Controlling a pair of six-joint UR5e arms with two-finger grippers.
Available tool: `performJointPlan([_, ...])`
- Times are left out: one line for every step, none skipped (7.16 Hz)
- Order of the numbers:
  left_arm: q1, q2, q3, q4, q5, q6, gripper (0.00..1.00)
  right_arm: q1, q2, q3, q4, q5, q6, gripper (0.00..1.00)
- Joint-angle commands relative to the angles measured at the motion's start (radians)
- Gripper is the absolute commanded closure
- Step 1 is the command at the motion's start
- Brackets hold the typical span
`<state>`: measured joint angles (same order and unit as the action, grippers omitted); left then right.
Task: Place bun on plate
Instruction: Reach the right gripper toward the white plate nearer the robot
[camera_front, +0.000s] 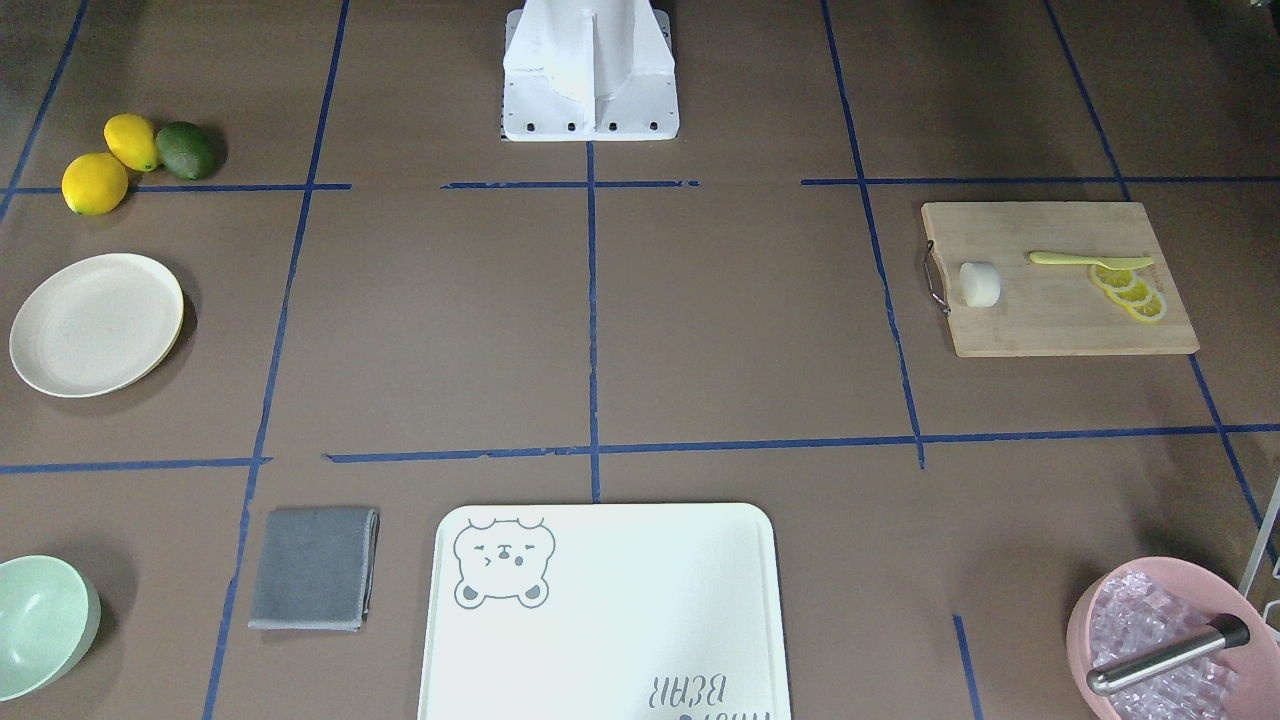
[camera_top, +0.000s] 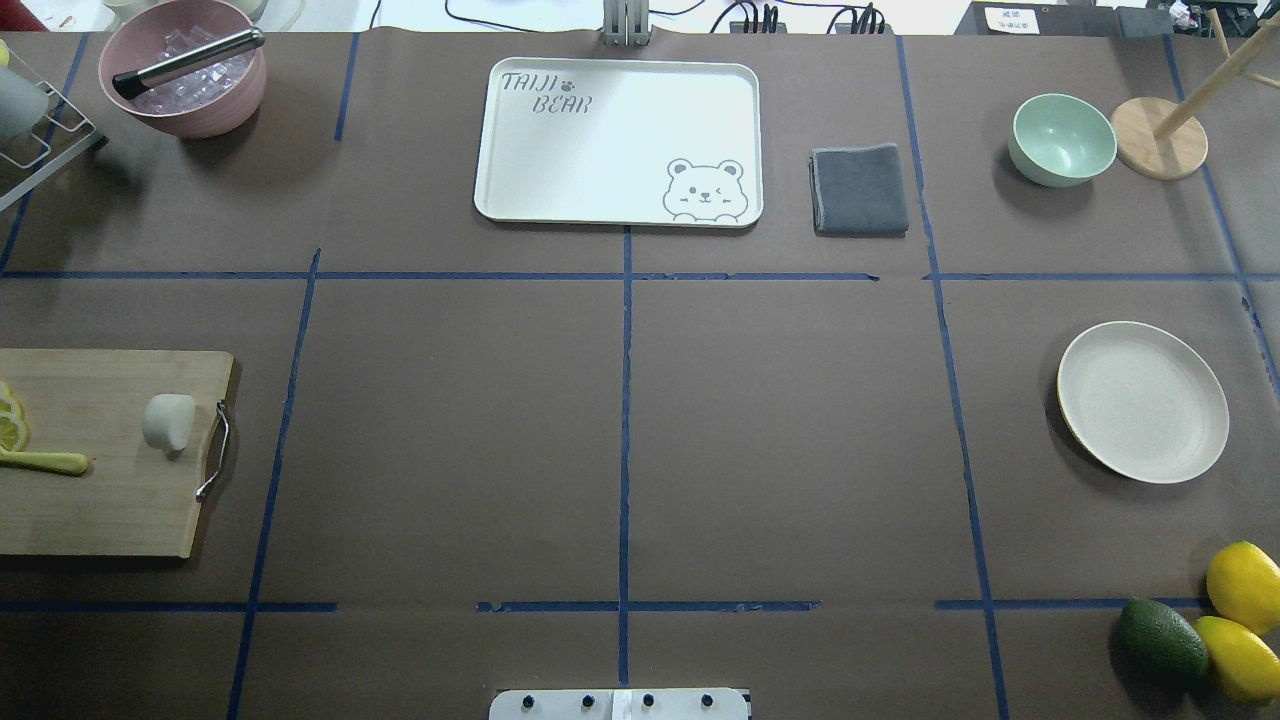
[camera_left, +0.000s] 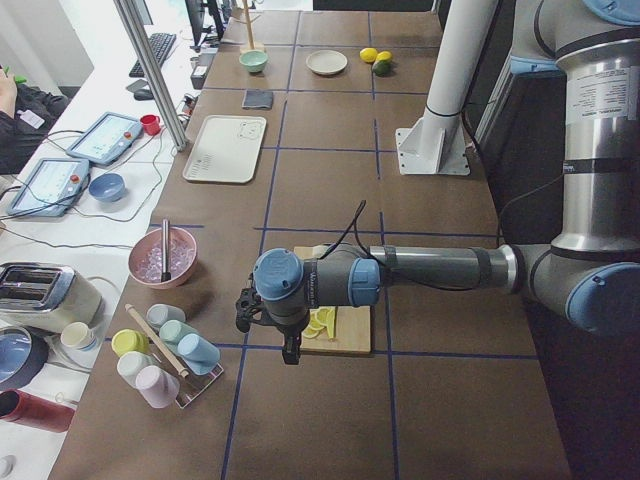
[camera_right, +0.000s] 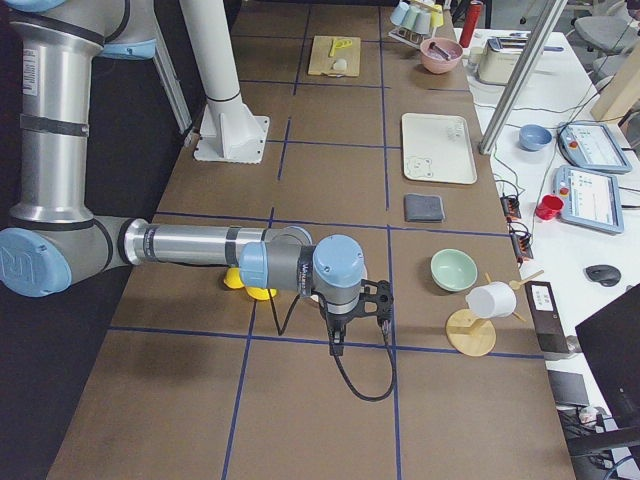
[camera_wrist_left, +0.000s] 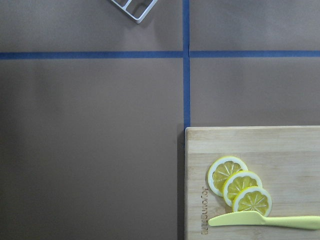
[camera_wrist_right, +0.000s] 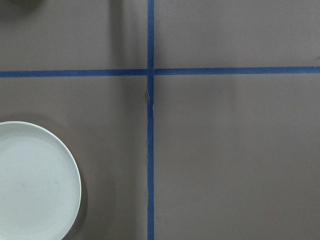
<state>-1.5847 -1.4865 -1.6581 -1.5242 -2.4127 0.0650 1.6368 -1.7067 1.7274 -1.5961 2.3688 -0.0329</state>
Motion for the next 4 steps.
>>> performJointPlan([0.0,-0.005,0.0,-0.001,-0.002,-0.002,0.0,-0.003,0.004,0.001,0.001,-0.003,-0.001,0.0])
performJointPlan([0.0,-0.006,0.0,0.001,-0.002,-0.002,0.0,-0.003,0.008,0.003,0.002,-0.003,-0.004,0.0])
performJointPlan([0.0,-0.008,0.0,0.001,-0.002,-0.005,0.0,-0.005,0.01,0.003,0.001,-0.003,0.001,0.0])
performJointPlan([0.0,-0.006,-0.002,-0.001,-0.002,-0.005,0.0,-0.006,0.022,0.003,-0.001,-0.005,-0.001,0.0])
